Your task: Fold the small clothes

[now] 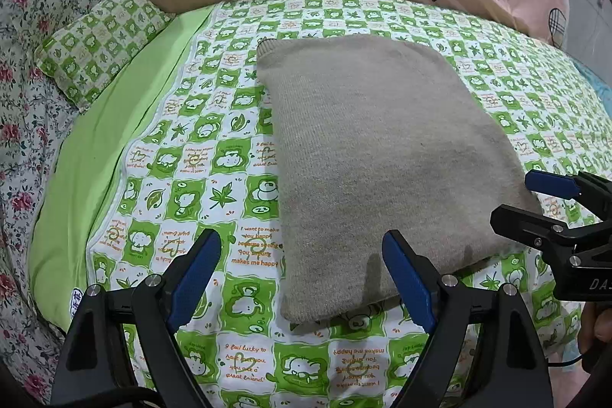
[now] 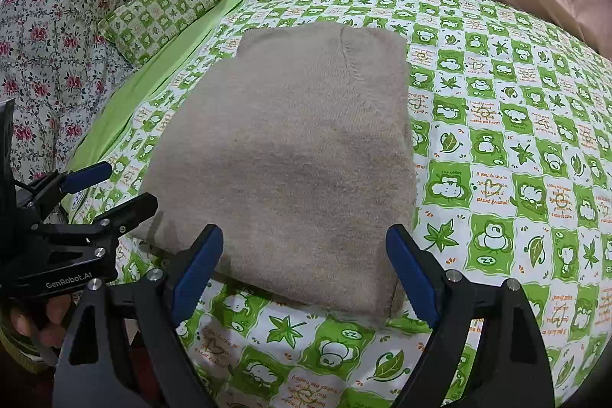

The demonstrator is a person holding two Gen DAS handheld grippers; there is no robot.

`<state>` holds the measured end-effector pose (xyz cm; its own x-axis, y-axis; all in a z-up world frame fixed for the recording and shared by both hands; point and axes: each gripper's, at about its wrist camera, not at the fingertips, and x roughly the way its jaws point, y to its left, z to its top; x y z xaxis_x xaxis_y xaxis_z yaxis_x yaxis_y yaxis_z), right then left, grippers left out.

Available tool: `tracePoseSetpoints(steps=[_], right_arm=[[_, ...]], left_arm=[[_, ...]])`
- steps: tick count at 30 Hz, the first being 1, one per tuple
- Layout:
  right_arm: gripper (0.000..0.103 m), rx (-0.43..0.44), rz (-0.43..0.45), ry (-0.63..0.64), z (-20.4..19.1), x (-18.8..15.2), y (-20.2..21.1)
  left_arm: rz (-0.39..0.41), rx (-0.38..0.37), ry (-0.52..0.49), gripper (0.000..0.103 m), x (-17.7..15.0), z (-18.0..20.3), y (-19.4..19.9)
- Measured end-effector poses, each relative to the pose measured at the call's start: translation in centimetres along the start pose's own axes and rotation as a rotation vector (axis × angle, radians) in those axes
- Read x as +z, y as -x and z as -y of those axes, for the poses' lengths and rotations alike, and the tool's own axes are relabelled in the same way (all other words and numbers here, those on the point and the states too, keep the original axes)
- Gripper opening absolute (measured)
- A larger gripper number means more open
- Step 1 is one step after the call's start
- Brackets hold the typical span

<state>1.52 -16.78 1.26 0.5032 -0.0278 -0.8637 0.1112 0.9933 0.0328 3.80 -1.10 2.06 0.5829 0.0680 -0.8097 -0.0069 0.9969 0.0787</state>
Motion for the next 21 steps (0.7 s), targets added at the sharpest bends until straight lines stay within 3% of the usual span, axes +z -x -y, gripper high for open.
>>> tracePoseSetpoints(steps=[21], right_arm=[[0.087,0.000,-0.006,0.007,0.39,-0.02,-0.15]], left_arm=[[0.003,-0.005,-0.006,0.087,0.16,0.15,0.03]])
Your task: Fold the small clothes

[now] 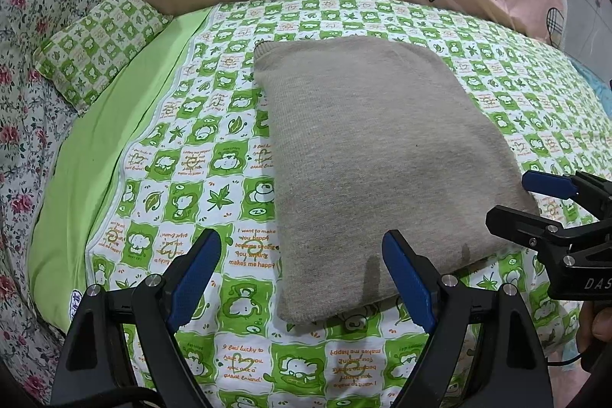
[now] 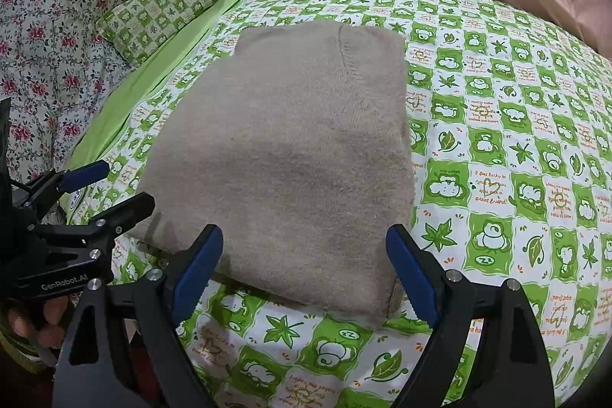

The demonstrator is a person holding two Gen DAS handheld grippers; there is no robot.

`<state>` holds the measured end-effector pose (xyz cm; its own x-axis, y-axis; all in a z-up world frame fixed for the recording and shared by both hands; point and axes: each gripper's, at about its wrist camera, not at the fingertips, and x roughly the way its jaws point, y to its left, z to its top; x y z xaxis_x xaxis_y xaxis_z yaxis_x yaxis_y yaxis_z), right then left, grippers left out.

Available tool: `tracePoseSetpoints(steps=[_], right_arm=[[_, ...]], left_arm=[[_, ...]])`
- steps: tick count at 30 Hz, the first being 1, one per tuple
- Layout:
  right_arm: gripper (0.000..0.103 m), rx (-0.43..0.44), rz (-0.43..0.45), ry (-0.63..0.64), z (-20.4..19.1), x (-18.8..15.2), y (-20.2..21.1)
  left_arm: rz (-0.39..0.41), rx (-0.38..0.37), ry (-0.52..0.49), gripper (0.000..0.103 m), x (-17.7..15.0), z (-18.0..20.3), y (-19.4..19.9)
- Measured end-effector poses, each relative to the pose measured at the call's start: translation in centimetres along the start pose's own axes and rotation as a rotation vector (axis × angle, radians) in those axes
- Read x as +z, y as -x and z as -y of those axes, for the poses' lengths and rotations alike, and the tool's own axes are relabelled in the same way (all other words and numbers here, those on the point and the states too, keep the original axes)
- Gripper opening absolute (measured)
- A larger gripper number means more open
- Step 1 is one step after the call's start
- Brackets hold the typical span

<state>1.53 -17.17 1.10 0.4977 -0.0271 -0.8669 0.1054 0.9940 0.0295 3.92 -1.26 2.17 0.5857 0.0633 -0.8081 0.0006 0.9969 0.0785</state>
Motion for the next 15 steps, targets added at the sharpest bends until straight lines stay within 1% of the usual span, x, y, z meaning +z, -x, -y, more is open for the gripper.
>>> tracePoseSetpoints(steps=[15], right_arm=[[0.087,0.000,-0.001,0.003,0.07,0.07,0.05]], left_arm=[[0.002,-0.001,-0.001,0.087,0.03,0.09,0.01]])
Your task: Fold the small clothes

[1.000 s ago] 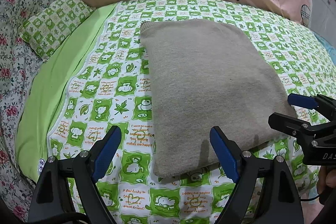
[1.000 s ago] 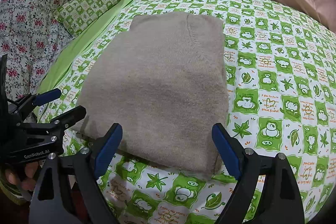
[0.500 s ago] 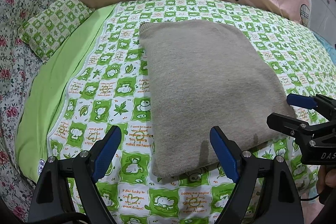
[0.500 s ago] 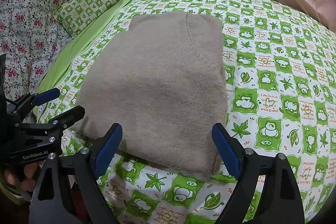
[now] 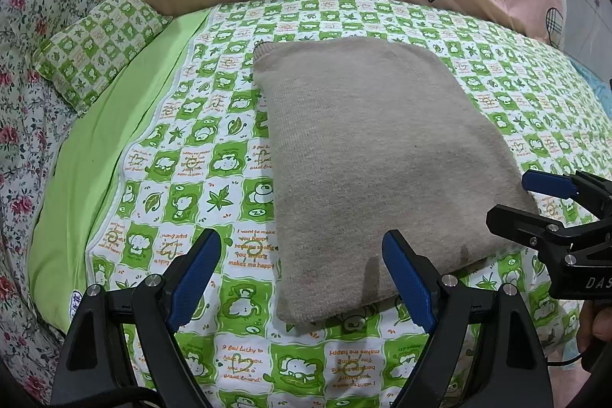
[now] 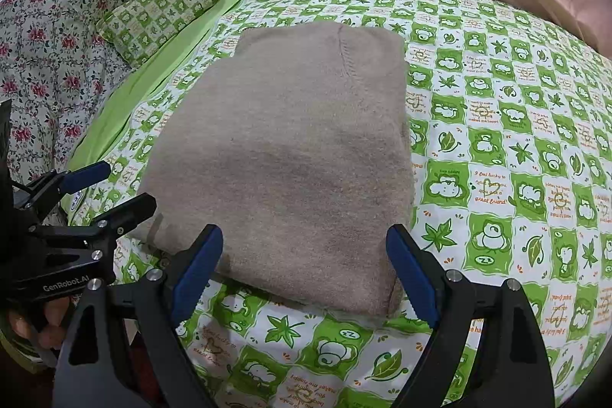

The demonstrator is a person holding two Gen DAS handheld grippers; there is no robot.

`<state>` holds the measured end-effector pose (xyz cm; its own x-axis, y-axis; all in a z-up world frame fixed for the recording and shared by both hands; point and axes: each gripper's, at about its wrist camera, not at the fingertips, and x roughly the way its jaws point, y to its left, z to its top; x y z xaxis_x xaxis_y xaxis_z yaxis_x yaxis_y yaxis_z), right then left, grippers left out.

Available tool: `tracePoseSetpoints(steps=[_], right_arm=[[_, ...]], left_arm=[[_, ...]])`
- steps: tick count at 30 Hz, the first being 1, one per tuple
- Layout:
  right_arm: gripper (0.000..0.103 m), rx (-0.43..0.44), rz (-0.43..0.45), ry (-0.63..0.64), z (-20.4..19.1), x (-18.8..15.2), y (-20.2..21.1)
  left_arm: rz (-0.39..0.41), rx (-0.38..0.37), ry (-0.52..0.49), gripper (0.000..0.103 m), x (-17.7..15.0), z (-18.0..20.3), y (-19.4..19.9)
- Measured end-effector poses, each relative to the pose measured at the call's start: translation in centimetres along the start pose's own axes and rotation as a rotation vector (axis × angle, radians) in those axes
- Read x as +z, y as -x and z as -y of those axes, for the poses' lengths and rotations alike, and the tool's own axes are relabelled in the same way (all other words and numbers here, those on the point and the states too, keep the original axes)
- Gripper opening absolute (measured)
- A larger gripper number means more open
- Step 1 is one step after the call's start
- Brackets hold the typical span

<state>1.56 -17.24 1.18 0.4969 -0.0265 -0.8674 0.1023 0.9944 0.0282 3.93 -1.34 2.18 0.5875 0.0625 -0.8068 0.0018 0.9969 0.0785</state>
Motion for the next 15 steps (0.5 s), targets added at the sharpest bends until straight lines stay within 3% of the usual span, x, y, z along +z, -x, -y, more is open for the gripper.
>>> tracePoseSetpoints(steps=[15], right_arm=[[0.088,0.002,0.000,0.000,0.00,0.11,0.21]], left_arm=[[0.000,-0.001,-0.001,0.087,0.04,0.06,0.01]])
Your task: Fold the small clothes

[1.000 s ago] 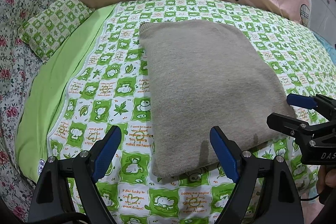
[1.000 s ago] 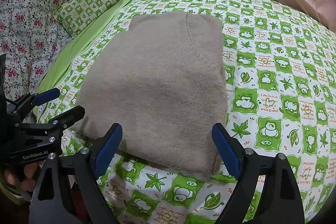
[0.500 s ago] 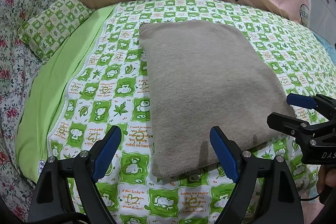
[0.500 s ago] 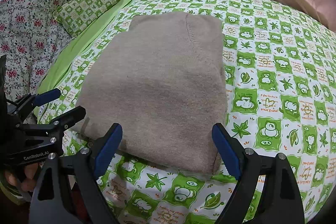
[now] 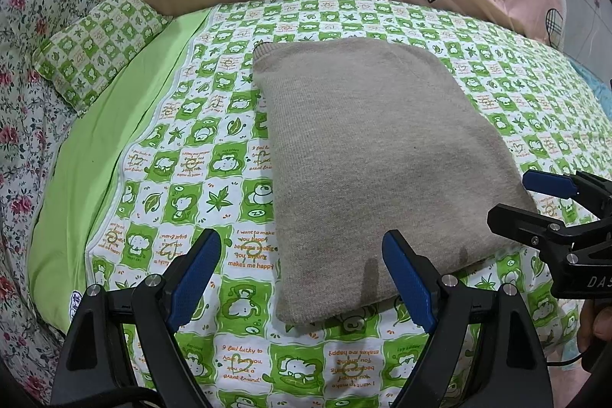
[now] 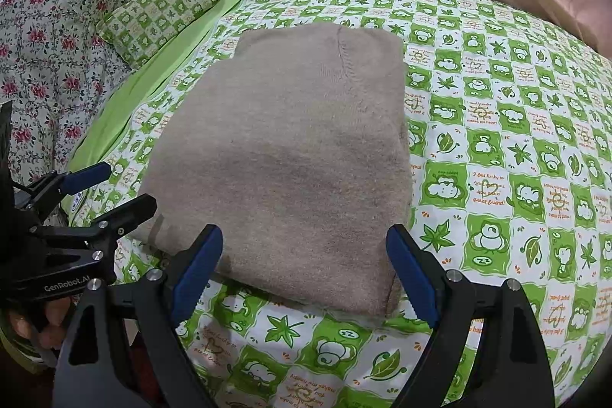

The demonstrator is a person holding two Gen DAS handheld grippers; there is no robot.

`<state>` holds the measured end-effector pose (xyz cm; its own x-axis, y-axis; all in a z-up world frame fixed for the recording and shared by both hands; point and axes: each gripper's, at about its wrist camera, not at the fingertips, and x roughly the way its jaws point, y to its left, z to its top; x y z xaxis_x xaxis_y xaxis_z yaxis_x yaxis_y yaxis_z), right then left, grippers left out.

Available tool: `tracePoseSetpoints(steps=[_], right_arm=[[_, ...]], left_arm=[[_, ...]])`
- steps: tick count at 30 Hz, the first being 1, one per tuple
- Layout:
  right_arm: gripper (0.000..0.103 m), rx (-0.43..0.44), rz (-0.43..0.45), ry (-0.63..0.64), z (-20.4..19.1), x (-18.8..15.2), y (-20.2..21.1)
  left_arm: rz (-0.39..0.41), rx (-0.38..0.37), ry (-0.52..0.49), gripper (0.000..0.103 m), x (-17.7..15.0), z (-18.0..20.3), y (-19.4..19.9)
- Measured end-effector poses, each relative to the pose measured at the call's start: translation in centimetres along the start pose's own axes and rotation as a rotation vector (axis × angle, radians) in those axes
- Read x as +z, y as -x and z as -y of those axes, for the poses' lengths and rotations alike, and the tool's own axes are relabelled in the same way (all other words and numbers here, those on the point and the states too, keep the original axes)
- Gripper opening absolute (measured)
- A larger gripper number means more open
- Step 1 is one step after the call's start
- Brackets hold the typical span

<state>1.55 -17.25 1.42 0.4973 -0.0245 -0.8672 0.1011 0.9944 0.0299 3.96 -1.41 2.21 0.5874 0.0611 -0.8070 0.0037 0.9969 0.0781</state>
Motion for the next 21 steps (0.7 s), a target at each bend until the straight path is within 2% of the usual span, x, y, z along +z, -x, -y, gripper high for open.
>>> tracePoseSetpoints(steps=[21], right_arm=[[0.088,0.001,0.002,0.000,-0.17,0.33,0.45]], left_arm=[[0.002,-0.003,-0.003,0.087,0.33,0.04,0.02]])
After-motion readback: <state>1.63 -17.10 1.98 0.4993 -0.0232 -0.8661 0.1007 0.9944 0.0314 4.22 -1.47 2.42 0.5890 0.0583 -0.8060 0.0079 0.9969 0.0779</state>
